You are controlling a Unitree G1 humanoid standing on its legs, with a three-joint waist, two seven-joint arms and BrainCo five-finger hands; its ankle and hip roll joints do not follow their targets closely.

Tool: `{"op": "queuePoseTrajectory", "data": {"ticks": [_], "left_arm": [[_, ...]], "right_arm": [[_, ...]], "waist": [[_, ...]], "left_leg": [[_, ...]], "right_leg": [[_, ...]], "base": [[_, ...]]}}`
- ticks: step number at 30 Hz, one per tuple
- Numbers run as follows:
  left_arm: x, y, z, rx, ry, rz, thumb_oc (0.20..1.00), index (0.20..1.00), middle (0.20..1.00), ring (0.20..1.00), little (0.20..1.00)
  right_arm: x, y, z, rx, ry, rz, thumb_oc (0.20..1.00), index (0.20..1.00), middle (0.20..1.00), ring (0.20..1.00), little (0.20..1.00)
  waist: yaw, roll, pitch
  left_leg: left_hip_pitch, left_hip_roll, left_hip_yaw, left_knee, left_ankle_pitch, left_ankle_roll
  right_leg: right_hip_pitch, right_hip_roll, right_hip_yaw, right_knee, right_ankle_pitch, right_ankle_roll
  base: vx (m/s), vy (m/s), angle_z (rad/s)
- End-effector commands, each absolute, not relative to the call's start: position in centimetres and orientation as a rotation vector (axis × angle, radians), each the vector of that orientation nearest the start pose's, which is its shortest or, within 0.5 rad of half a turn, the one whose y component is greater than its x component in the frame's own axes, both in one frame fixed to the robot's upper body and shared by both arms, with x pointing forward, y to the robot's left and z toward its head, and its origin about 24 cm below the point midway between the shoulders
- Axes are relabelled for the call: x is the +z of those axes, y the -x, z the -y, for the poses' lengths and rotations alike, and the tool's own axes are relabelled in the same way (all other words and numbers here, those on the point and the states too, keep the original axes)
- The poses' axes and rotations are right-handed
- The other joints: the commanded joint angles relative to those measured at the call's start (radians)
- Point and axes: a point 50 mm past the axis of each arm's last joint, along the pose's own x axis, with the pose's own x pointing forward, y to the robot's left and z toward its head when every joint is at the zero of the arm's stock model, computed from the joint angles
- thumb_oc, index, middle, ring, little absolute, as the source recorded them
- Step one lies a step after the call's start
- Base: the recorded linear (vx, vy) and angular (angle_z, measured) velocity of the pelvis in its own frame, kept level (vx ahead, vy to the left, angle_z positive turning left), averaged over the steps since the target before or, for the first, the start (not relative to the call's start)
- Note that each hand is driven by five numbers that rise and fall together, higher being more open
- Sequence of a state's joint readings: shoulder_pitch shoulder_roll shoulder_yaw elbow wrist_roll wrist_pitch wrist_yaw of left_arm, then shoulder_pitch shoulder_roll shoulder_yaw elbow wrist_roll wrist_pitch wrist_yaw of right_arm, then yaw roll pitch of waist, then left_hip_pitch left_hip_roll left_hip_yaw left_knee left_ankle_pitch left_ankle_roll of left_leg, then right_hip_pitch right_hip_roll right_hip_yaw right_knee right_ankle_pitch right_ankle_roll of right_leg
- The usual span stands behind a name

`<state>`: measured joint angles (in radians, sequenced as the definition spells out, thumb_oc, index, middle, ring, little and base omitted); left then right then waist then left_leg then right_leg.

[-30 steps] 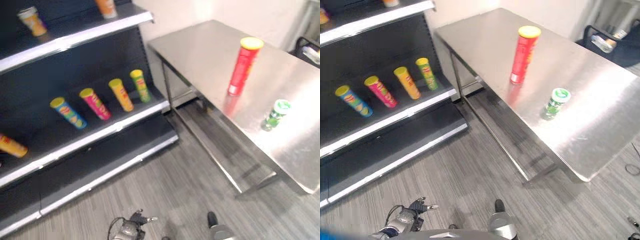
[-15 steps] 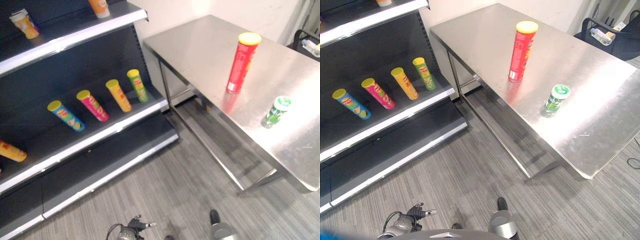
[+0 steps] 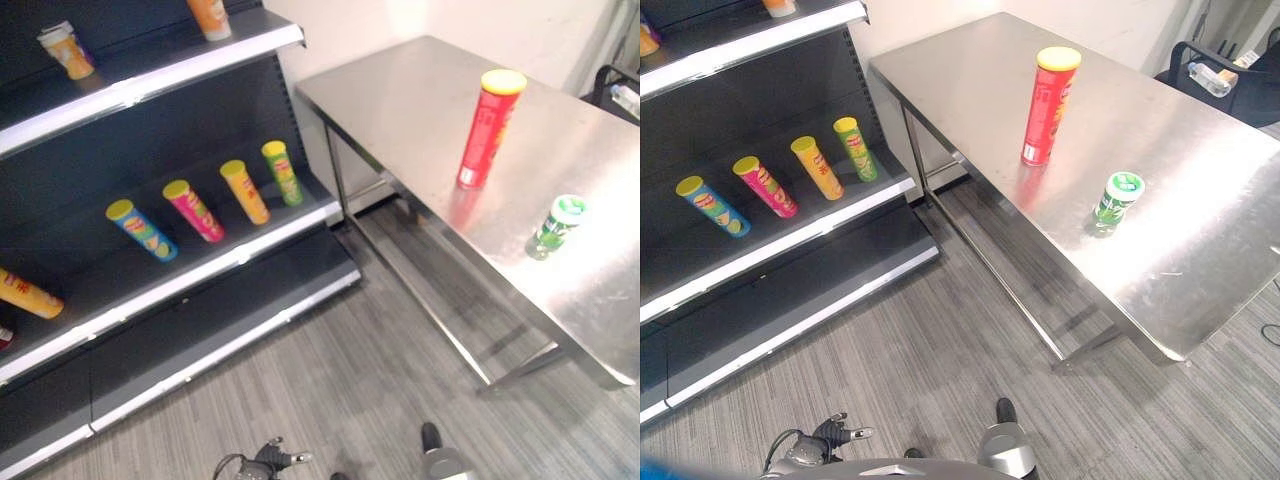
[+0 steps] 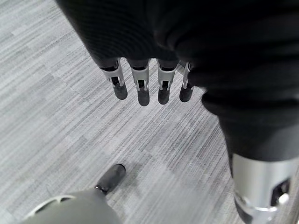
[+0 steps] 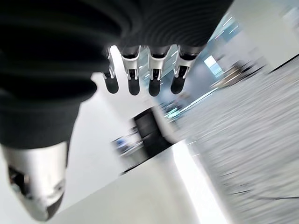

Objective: Put the goods on the table back onto the shelves and tidy them up.

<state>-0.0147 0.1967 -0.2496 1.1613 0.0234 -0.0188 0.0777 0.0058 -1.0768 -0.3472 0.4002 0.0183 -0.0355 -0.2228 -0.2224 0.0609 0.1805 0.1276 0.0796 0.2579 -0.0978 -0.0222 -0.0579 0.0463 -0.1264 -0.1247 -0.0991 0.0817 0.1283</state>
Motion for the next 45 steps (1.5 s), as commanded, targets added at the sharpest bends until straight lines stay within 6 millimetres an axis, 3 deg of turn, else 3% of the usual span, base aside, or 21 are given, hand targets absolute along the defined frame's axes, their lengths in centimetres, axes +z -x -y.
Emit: {"op": "queuePoseTrajectory", "data": {"ticks": [1,10,27,31,42,43,44,45], "left_arm": [[-15.4,-11.7,-22.9,-0.048,-0.462,-1.123,1.000,1.000,1.000,1.000,1.000],[-15.6,-10.7,-23.3,-0.025,-0.446,-1.150,1.000,1.000,1.000,1.000,1.000],[-15.9,-9.4,-23.4,0.003,-0.415,-1.185,1.000,1.000,1.000,1.000,1.000],[-15.9,-9.4,-23.4,0.010,-0.410,-1.181,1.000,1.000,1.000,1.000,1.000],[-15.9,-9.3,-23.4,0.007,-0.413,-1.176,1.000,1.000,1.000,1.000,1.000],[-15.9,-9.3,-23.4,0.007,-0.413,-1.176,1.000,1.000,1.000,1.000,1.000],[-15.9,-9.4,-23.4,0.011,-0.414,-1.175,1.000,1.000,1.000,1.000,1.000],[-15.9,-9.4,-23.4,0.011,-0.414,-1.175,1.000,1.000,1.000,1.000,1.000]], "right_arm": [[20.1,-22.8,42.7,-0.624,1.048,0.020,1.000,1.000,1.000,1.000,1.000],[19.2,-26.8,40.5,-0.448,1.116,-0.044,1.000,1.000,1.000,1.000,1.000],[18.0,-27.8,39.6,-0.354,1.128,-0.096,1.000,1.000,1.000,1.000,1.000],[16.1,-28.2,39.3,-0.285,1.153,-0.176,1.000,1.000,1.000,1.000,1.000],[15.4,-28.3,39.2,-0.277,1.158,-0.203,1.000,1.000,1.000,1.000,1.000],[15.4,-28.3,39.2,-0.277,1.158,-0.203,0.642,0.642,0.642,0.642,0.642],[15.3,-28.4,39.2,-0.286,1.173,-0.205,0.200,0.200,0.200,0.200,0.200],[15.3,-28.4,39.2,-0.286,1.174,-0.205,0.200,0.200,0.200,0.200,0.200]], "waist": [[0.045,-0.092,-0.040],[0.089,-0.092,-0.032],[0.110,-0.089,-0.026],[0.119,-0.097,-0.024],[0.123,-0.096,-0.022],[0.122,-0.096,-0.022],[0.123,-0.096,-0.022],[0.123,-0.096,-0.022]], "left_leg": [[-0.007,0.036,0.040,0.021,-0.021,-0.061],[-0.013,0.041,0.016,0.022,-0.005,-0.074],[-0.020,0.054,-0.013,0.030,0.012,-0.087],[-0.019,0.065,-0.019,0.030,0.017,-0.092],[-0.018,0.068,-0.024,0.028,0.019,-0.094],[-0.018,0.068,-0.024,0.028,0.019,-0.094],[-0.017,0.069,-0.024,0.028,0.020,-0.094],[-0.017,0.069,-0.024,0.028,0.020,-0.094]], "right_leg": [[0.026,-0.014,0.039,0.054,-0.149,0.050],[0.046,-0.009,0.008,0.051,-0.156,0.039],[0.068,0.000,-0.030,0.054,-0.173,0.025],[0.078,0.009,-0.041,0.047,-0.178,0.020],[0.079,0.012,-0.042,0.041,-0.176,0.019],[0.079,0.012,-0.042,0.041,-0.176,0.019],[0.080,0.013,-0.043,0.040,-0.176,0.018],[0.080,0.013,-0.043,0.040,-0.176,0.018]], "base": [[-0.01,-0.025,0.07],[-0.01,-0.043,0.11],[0.00,-0.033,0.09],[0.00,-0.061,0.02],[0.00,0.000,0.00],[0.00,0.000,0.00],[0.00,0.000,0.00],[0.00,0.000,0.00]]}}
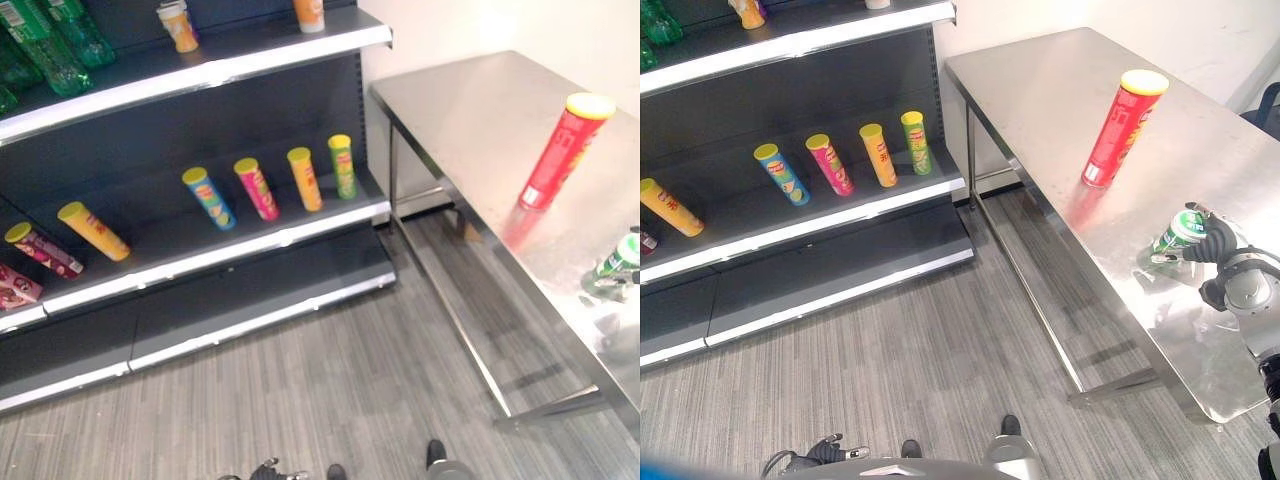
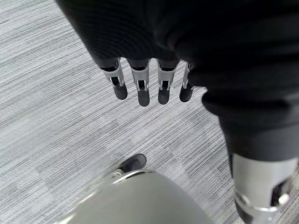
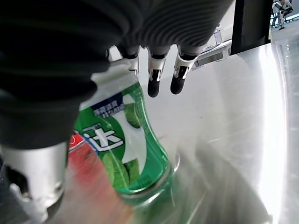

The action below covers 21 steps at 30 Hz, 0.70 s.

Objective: Put the goods on the table back onto the shelves and tidy them up.

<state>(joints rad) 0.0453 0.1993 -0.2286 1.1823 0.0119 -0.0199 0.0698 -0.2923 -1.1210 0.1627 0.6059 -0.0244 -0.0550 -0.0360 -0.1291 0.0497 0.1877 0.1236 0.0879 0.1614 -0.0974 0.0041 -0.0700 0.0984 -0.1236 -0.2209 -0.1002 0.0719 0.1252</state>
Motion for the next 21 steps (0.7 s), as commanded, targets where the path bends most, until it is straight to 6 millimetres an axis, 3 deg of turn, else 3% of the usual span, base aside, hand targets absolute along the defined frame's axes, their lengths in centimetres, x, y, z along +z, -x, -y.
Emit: {"op": "queuePoseTrajectory", "data": {"ticks": [1,8,16,18,21], "left_arm": [[-15.9,-9.4,-23.5,0.014,-0.414,-1.174,1.000,1.000,1.000,1.000,1.000],[-15.8,-9.5,-23.5,0.024,-0.413,-1.170,1.000,1.000,1.000,1.000,1.000],[-15.8,-9.5,-23.8,0.049,-0.402,-1.169,1.000,1.000,1.000,1.000,1.000],[-15.7,-9.6,-23.9,0.067,-0.391,-1.160,1.000,1.000,1.000,1.000,1.000],[-15.6,-9.9,-23.9,0.068,-0.385,-1.148,1.000,1.000,1.000,1.000,1.000]], "right_arm": [[15.3,-28.5,39.3,-0.294,1.180,-0.209,0.200,0.200,0.200,0.200,0.200],[15.7,-28.5,39.1,-0.320,1.178,-0.173,0.200,0.200,0.200,0.200,0.200],[17.6,-27.4,38.5,-0.372,1.174,-0.030,0.200,0.200,0.200,0.200,0.200],[20.0,-26.9,36.9,-0.362,1.188,0.126,0.200,0.200,0.200,0.200,0.200],[21.4,-26.6,35.9,-0.345,1.199,0.207,0.200,0.200,0.200,0.200,0.200]], "waist": [[0.031,-0.085,-0.030],[0.030,-0.085,-0.029],[0.023,-0.080,-0.033],[0.015,-0.078,-0.030],[0.018,-0.077,-0.025]], "left_leg": [[-0.012,0.061,0.073,0.026,-0.006,-0.082],[-0.010,0.063,0.072,0.026,-0.007,-0.083],[-0.007,0.066,0.075,0.040,-0.017,-0.081],[-0.013,0.070,0.072,0.064,-0.025,-0.083],[-0.031,0.074,0.061,0.099,-0.034,-0.084]], "right_leg": [[0.029,0.010,0.053,0.041,-0.166,0.021],[0.031,0.010,0.053,0.042,-0.168,0.020],[0.036,0.013,0.050,0.044,-0.176,0.017],[0.037,0.017,0.049,0.048,-0.183,0.012],[0.036,0.018,0.048,0.050,-0.188,0.007]], "base": [[0.00,0.000,0.00],[0.00,0.000,0.00],[0.00,-0.017,0.01],[0.00,-0.073,0.01],[-0.01,-0.037,0.01]]}}
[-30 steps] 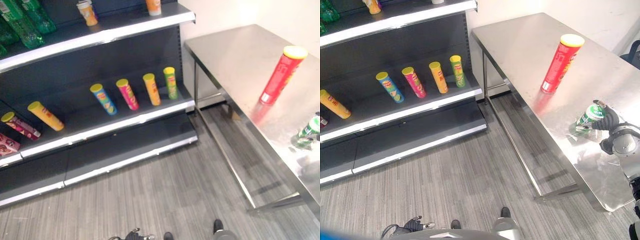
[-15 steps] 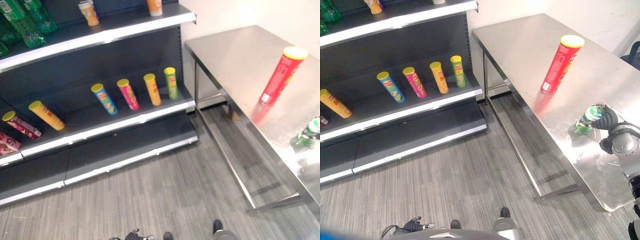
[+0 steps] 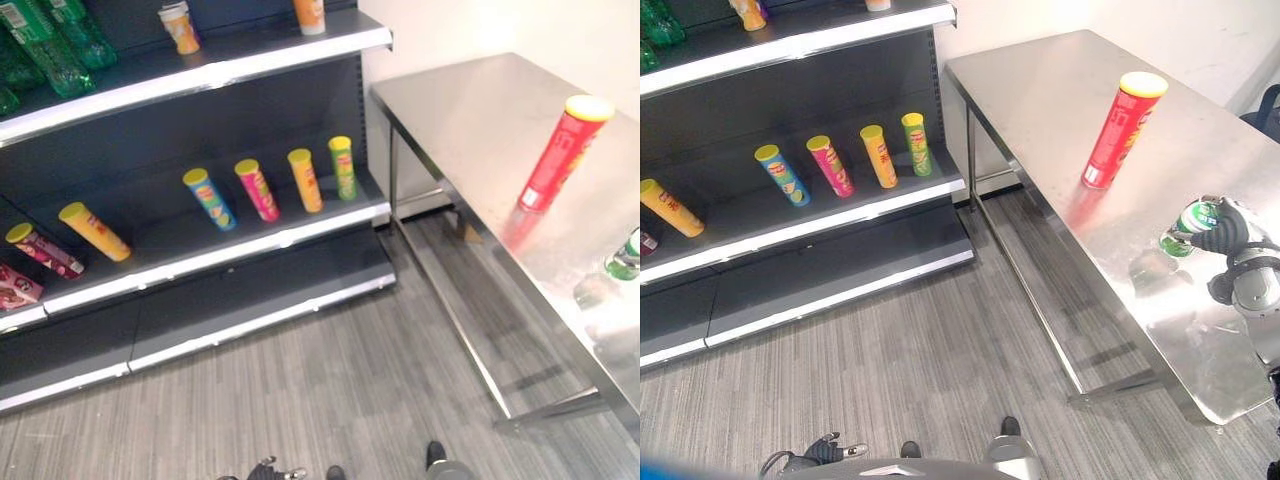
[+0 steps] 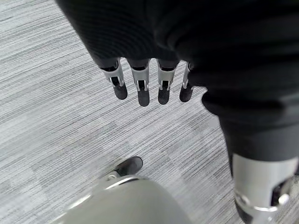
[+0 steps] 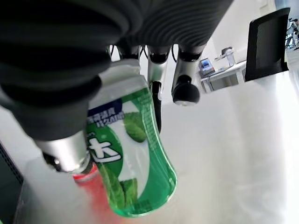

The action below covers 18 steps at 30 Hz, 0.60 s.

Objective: Put the goods on the table back onto the shelves and tidy them up.

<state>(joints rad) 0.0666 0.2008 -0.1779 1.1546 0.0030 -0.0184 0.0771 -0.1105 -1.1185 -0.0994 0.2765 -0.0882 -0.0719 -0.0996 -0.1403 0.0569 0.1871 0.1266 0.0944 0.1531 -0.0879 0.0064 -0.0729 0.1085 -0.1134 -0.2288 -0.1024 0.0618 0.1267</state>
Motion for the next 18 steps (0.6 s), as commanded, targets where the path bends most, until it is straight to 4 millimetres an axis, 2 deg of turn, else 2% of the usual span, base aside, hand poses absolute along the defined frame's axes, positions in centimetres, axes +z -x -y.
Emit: {"op": "queuePoseTrajectory", "data": {"ticks": [1,3,4,5,6,7,8,9,10,11,16,17,18], "left_arm": [[-15.6,-9.9,-23.9,0.068,-0.385,-1.148,1.000,1.000,1.000,1.000,1.000],[-15.3,-10.6,-23.7,0.061,-0.376,-1.115,1.000,1.000,1.000,1.000,1.000],[-15.3,-10.7,-23.7,0.060,-0.376,-1.115,1.000,1.000,1.000,1.000,1.000],[-15.1,-11.2,-23.6,0.061,-0.361,-1.086,1.000,1.000,1.000,1.000,1.000],[-15.1,-11.2,-23.6,0.061,-0.361,-1.086,1.000,1.000,1.000,1.000,1.000],[-14.8,-12.0,-23.4,0.074,-0.341,-1.052,1.000,1.000,1.000,1.000,1.000],[-14.8,-12.0,-23.5,0.075,-0.342,-1.052,1.000,1.000,1.000,1.000,1.000],[-14.8,-12.0,-23.5,0.092,-0.328,-1.052,1.000,1.000,1.000,1.000,1.000],[-14.8,-12.0,-23.5,0.092,-0.327,-1.052,1.000,1.000,1.000,1.000,1.000],[-15.0,-11.4,-23.4,0.108,-0.304,-1.061,1.000,1.000,1.000,1.000,1.000],[-15.0,-11.3,-23.4,0.109,-0.303,-1.062,1.000,1.000,1.000,1.000,1.000],[-15.2,-10.6,-23.4,0.115,-0.301,-1.082,1.000,1.000,1.000,1.000,1.000],[-15.3,-10.4,-23.4,0.117,-0.304,-1.087,1.000,1.000,1.000,1.000,1.000]], "right_arm": [[21.4,-26.6,35.9,-0.346,1.199,0.206,0.200,0.200,0.200,0.200,0.200],[23.5,-26.4,33.6,-0.272,1.232,0.338,0.200,0.200,0.200,0.200,0.200],[23.5,-26.4,33.6,-0.272,1.232,0.337,0.200,0.200,0.200,0.200,0.200],[24.5,-26.1,32.6,-0.238,1.244,0.399,0.200,0.200,0.200,0.200,0.200],[24.5,-26.0,32.6,-0.238,1.244,0.399,0.200,0.200,0.200,0.200,0.200],[26.3,-25.8,30.6,-0.185,1.248,0.510,0.200,0.200,0.200,0.200,0.200],[26.3,-25.8,30.6,-0.185,1.247,0.511,0.200,0.200,0.200,0.200,0.200],[26.8,-25.7,30.1,-0.171,1.260,0.540,0.200,0.200,0.200,0.200,0.200],[26.8,-25.8,30.1,-0.170,1.260,0.541,0.200,0.200,0.200,0.200,0.200],[27.5,-25.6,29.1,-0.137,1.286,0.585,0.200,0.200,0.200,0.200,0.200],[27.5,-25.7,29.0,-0.136,1.286,0.585,0.200,0.200,0.200,0.200,0.200],[28.3,-25.6,27.9,-0.103,1.294,0.645,0.200,0.200,0.200,0.200,0.200],[28.5,-25.6,27.5,-0.092,1.296,0.663,0.200,0.200,0.200,0.200,0.200]], "waist": [[0.029,-0.085,-0.024],[0.039,-0.090,-0.007],[0.037,-0.089,-0.007],[0.045,-0.097,0.014],[0.045,-0.097,0.013],[0.074,-0.116,0.049],[0.069,-0.115,0.049],[0.077,-0.121,0.061],[0.074,-0.120,0.061],[0.078,-0.113,0.063],[0.079,-0.114,0.064],[0.091,-0.108,0.055],[0.091,-0.102,0.052]], "left_leg": [[-0.034,0.068,0.069,0.091,-0.037,-0.081],[-0.082,0.072,0.044,0.178,-0.052,-0.088],[-0.088,0.073,0.041,0.185,-0.055,-0.089],[-0.150,0.069,0.014,0.295,-0.068,-0.101],[-0.151,0.069,0.014,0.296,-0.068,-0.101],[-0.251,0.045,-0.069,0.464,0.004,-0.147],[-0.257,0.046,-0.075,0.471,0.002,-0.148],[-0.305,0.047,-0.090,0.530,0.043,-0.163],[-0.308,0.048,-0.094,0.534,0.043,-0.163],[-0.305,0.092,-0.059,0.476,0.057,-0.154],[-0.299,0.091,-0.056,0.470,0.059,-0.155],[-0.261,0.153,-0.026,0.301,0.062,-0.141],[-0.253,0.177,-0.018,0.230,0.080,-0.140]], "right_leg": [[0.026,0.008,0.055,0.052,-0.178,0.006],[0.031,0.011,0.054,0.054,-0.188,-0.008],[0.030,0.012,0.052,0.054,-0.188,-0.008],[0.042,0.013,0.042,0.053,-0.201,-0.020],[0.042,0.013,0.042,0.053,-0.201,-0.020],[0.080,0.018,0.027,0.045,-0.206,-0.045],[0.081,0.019,0.023,0.043,-0.206,-0.045],[0.102,0.028,0.006,0.030,-0.209,-0.051],[0.103,0.030,0.003,0.029,-0.208,-0.051],[0.111,0.037,-0.016,0.022,-0.210,-0.047],[0.113,0.036,-0.014,0.021,-0.210,-0.047],[0.106,0.036,-0.025,0.022,-0.211,-0.031],[0.102,0.035,-0.027,0.024,-0.214,-0.025]], "base": [[-0.05,-0.089,0.00],[-0.06,-0.105,0.08],[-0.08,-0.108,0.17],[-0.06,-0.068,0.24],[-0.12,-0.198,0.42],[-0.07,-0.131,0.46],[-0.07,-0.178,0.55],[0.00,-0.048,0.44],[0.06,-0.036,0.51],[0.06,0.009,0.40],[0.03,0.013,0.08],[0.12,0.108,0.01],[0.18,0.175,0.03]]}}
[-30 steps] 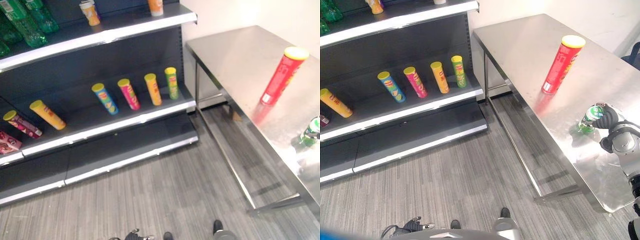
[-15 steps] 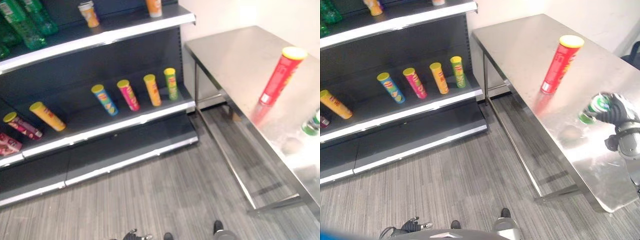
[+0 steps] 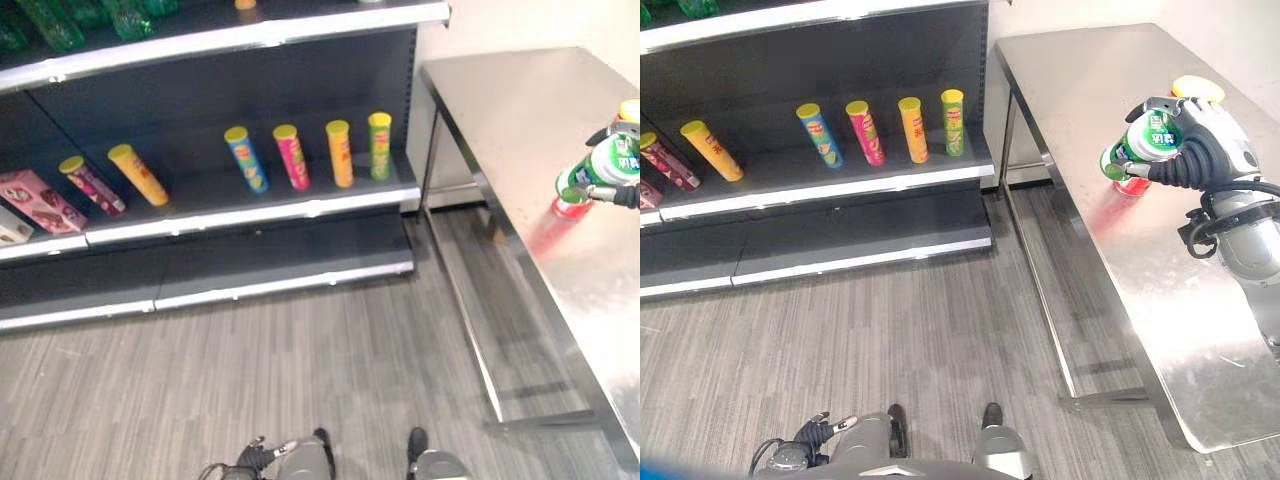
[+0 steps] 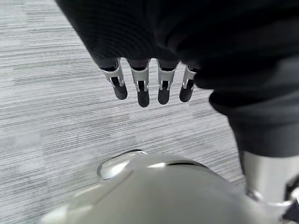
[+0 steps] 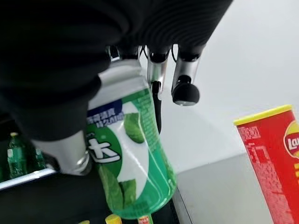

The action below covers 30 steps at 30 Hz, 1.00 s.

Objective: Put the goods on the table back onto the shelves and tidy them up.

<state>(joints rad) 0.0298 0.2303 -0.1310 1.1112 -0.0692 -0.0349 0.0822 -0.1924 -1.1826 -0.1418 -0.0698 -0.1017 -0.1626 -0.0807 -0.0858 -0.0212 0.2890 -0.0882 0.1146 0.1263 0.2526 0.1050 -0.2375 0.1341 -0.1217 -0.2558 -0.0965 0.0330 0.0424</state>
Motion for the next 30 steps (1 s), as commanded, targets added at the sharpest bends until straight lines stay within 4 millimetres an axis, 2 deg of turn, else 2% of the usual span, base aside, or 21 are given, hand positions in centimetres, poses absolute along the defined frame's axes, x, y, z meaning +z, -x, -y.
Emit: {"op": "queuePoseTrajectory", "data": {"ticks": [1,2,3,4,5,7,8,10,12,18,19,20,21,22,23,25,26,27,28,29,30], "left_arm": [[-15.3,-10.2,-23.5,0.123,-0.306,-1.090,1.000,1.000,1.000,1.000,1.000],[-15.5,-9.6,-23.6,0.133,-0.311,-1.112,1.000,1.000,1.000,1.000,1.000],[-15.6,-8.9,-23.7,0.142,-0.306,-1.130,1.000,1.000,1.000,1.000,1.000],[-15.8,-8.2,-23.8,0.144,-0.304,-1.149,1.000,1.000,1.000,1.000,1.000],[-15.8,-8.2,-23.9,0.147,-0.307,-1.149,1.000,1.000,1.000,1.000,1.000],[-15.7,-8.2,-24.1,0.145,-0.319,-1.149,1.000,1.000,1.000,1.000,1.000],[-15.7,-8.2,-24.1,0.146,-0.318,-1.149,1.000,1.000,1.000,1.000,1.000],[-15.2,-9.5,-24.8,0.151,-0.354,-1.111,1.000,1.000,1.000,1.000,1.000],[-15.1,-9.9,-24.8,0.151,-0.356,-1.096,1.000,1.000,1.000,1.000,1.000],[-15.1,-9.9,-24.8,0.153,-0.354,-1.097,1.000,1.000,1.000,1.000,1.000],[-14.8,-10.6,-24.9,0.146,-0.367,-1.078,1.000,1.000,1.000,1.000,1.000],[-14.6,-11.3,-25.0,0.135,-0.384,-1.060,1.000,1.000,1.000,1.000,1.000],[-14.5,-11.5,-25.2,0.132,-0.396,-1.056,1.000,1.000,1.000,1.000,1.000],[-14.3,-12.0,-25.4,0.131,-0.408,-1.041,1.000,1.000,1.000,1.000,1.000],[-14.1,-12.4,-25.3,0.125,-0.403,-1.024,1.000,1.000,1.000,1.000,1.000],[-14.1,-12.4,-25.3,0.125,-0.403,-1.023,1.000,1.000,1.000,1.000,1.000],[-14.0,-12.7,-25.3,0.128,-0.398,-1.015,1.000,1.000,1.000,1.000,1.000],[-14.0,-13.0,-25.1,0.109,-0.402,-1.009,1.000,1.000,1.000,1.000,1.000],[-14.0,-13.3,-24.9,0.097,-0.403,-1.005,1.000,1.000,1.000,1.000,1.000],[-14.0,-13.2,-24.8,0.090,-0.395,-1.010,1.000,1.000,1.000,1.000,1.000],[-14.1,-13.3,-24.7,0.088,-0.390,-1.012,1.000,1.000,1.000,1.000,1.000]], "right_arm": [[28.8,-25.5,27.2,-0.084,1.304,0.678,0.200,0.200,0.200,0.200,0.200],[29.1,-25.4,26.8,-0.063,1.330,0.696,0.200,0.200,0.200,0.200,0.200],[29.2,-25.2,26.4,-0.040,1.359,0.699,0.200,0.200,0.200,0.200,0.200],[29.4,-25.1,26.2,-0.039,1.367,0.714,0.200,0.200,0.200,0.200,0.200],[29.5,-25.2,26.1,-0.042,1.368,0.715,0.200,0.200,0.200,0.200,0.200],[29.6,-25.5,25.8,-0.051,1.372,0.724,0.200,0.200,0.200,0.200,0.200],[29.6,-25.6,25.8,-0.050,1.371,0.725,0.200,0.200,0.200,0.200,0.200],[29.7,-26.3,25.0,-0.051,1.389,0.743,0.200,0.200,0.200,0.200,0.200],[29.8,-26.4,24.8,-0.048,1.397,0.751,0.200,0.200,0.200,0.200,0.200],[29.8,-26.5,24.7,-0.047,1.397,0.753,0.200,0.200,0.200,0.200,0.200],[29.7,-26.6,24.6,-0.051,1.407,0.753,0.200,0.200,0.200,0.200,0.200],[29.9,-26.8,24.1,-0.047,1.418,0.770,0.200,0.200,0.200,0.200,0.200],[30.1,-26.9,23.8,-0.045,1.412,0.787,0.200,0.200,0.200,0.200,0.200],[30.1,-27.0,23.6,-0.047,1.416,0.802,0.200,0.200,0.200,0.200,0.200],[30.2,-26.9,23.6,-0.045,1.435,0.799,0.200,0.200,0.200,0.200,0.200],[30.3,-26.9,23.6,-0.046,1.436,0.799,0.200,0.200,0.200,0.200,0.200],[30.8,-26.7,23.6,-0.058,1.445,0.817,0.200,0.200,0.200,0.200,0.200],[32.1,-26.2,23.5,-0.086,1.428,0.864,0.200,0.200,0.200,0.200,0.200],[32.7,-26.1,23.6,-0.097,1.422,0.881,0.200,0.200,0.200,0.200,0.200],[33.4,-25.9,23.5,-0.114,1.416,0.906,0.200,0.200,0.200,0.200,0.200],[33.6,-25.9,23.3,-0.118,1.418,0.917,0.200,0.200,0.200,0.200,0.200]], "waist": [[0.040,-0.017,-0.053],[0.035,-0.009,-0.062],[0.036,0.005,-0.080],[0.036,0.021,-0.102],[0.043,0.023,-0.109],[0.056,0.016,-0.121],[0.055,0.013,-0.121],[0.071,-0.011,-0.134],[0.074,-0.016,-0.137],[0.073,-0.018,-0.139],[0.072,-0.024,-0.134],[0.068,-0.027,-0.127],[0.065,-0.031,-0.115],[0.065,-0.028,-0.112],[0.053,-0.023,-0.101],[0.055,-0.019,-0.104],[0.048,-0.017,-0.096],[0.028,-0.014,-0.085],[0.009,-0.017,-0.068],[-0.006,-0.032,-0.053],[-0.012,-0.030,-0.049]], "left_leg": [[-0.035,0.184,0.011,-0.188,0.025,0.020],[-0.038,0.232,0.042,-0.306,0.078,0.004],[-0.024,0.240,0.057,-0.330,0.099,-0.006],[-0.018,0.231,0.077,-0.330,0.099,-0.014],[-0.015,0.220,0.087,-0.322,0.092,-0.011],[-0.014,0.190,0.100,-0.294,0.072,-0.001],[-0.015,0.187,0.101,-0.291,0.070,0.001],[-0.020,0.118,0.132,-0.250,0.006,0.054],[-0.019,0.098,0.136,-0.242,-0.012,0.070],[-0.021,0.095,0.139,-0.240,-0.014,0.072],[-0.007,0.050,0.137,-0.234,-0.050,0.107],[0.015,0.004,0.140,-0.242,-0.071,0.140],[0.031,-0.016,0.143,-0.251,-0.081,0.154],[0.032,-0.021,0.147,-0.257,-0.087,0.160],[0.054,-0.030,0.130,-0.279,-0.094,0.161],[0.048,-0.026,0.131,-0.279,-0.091,0.161],[0.062,-0.035,0.120,-0.292,-0.096,0.160],[0.077,-0.050,0.110,-0.312,-0.101,0.157],[0.110,-0.064,0.092,-0.330,-0.116,0.158],[0.153,-0.088,0.074,-0.338,-0.137,0.155],[0.167,-0.086,0.072,-0.338,-0.150,0.152]], "right_leg": [[0.074,0.043,-0.003,0.020,-0.193,0.068],[0.082,0.033,-0.010,0.017,-0.217,0.088],[0.095,0.031,-0.007,0.014,-0.223,0.103],[0.108,0.021,0.000,0.012,-0.221,0.118],[0.113,0.003,0.005,0.015,-0.220,0.125],[0.118,-0.044,0.010,0.041,-0.214,0.143],[0.117,-0.048,0.010,0.042,-0.215,0.144],[0.069,-0.138,0.024,0.154,-0.200,0.170],[0.050,-0.156,0.030,0.194,-0.198,0.177],[0.044,-0.160,0.032,0.201,-0.202,0.179],[0.007,-0.195,0.039,0.305,-0.187,0.184],[-0.060,-0.232,0.063,0.419,-0.107,0.176],[-0.090,-0.247,0.068,0.475,-0.066,0.168],[-0.108,-0.247,0.063,0.491,-0.050,0.168],[-0.151,-0.207,0.091,0.497,-0.091,0.156],[-0.156,-0.202,0.091,0.494,-0.086,0.154],[-0.173,-0.182,0.100,0.457,-0.115,0.154],[-0.215,-0.126,0.100,0.303,-0.116,0.154],[-0.263,-0.071,0.150,0.185,-0.072,0.158],[-0.349,-0.037,0.165,0.085,0.003,0.178],[-0.354,-0.028,0.144,0.045,0.028,0.184]], "base": [[0.24,0.249,0.03],[0.36,0.317,0.19],[0.48,0.419,0.28],[0.40,0.371,0.33],[0.31,0.337,0.22],[0.18,0.223,-0.04],[0.18,0.253,-0.31],[0.20,0.322,-0.23],[0.11,0.179,0.02],[0.03,0.044,0.10],[0.16,0.338,-0.07],[0.19,0.414,0.05],[0.11,0.306,0.21],[0.13,0.167,0.24],[0.10,0.090,0.11],[0.06,0.025,0.02],[0.15,0.008,-0.02],[0.25,-0.021,-0.26],[0.36,-0.068,-0.53],[0.34,-0.073,-0.54],[0.29,-0.060,-0.49]]}}
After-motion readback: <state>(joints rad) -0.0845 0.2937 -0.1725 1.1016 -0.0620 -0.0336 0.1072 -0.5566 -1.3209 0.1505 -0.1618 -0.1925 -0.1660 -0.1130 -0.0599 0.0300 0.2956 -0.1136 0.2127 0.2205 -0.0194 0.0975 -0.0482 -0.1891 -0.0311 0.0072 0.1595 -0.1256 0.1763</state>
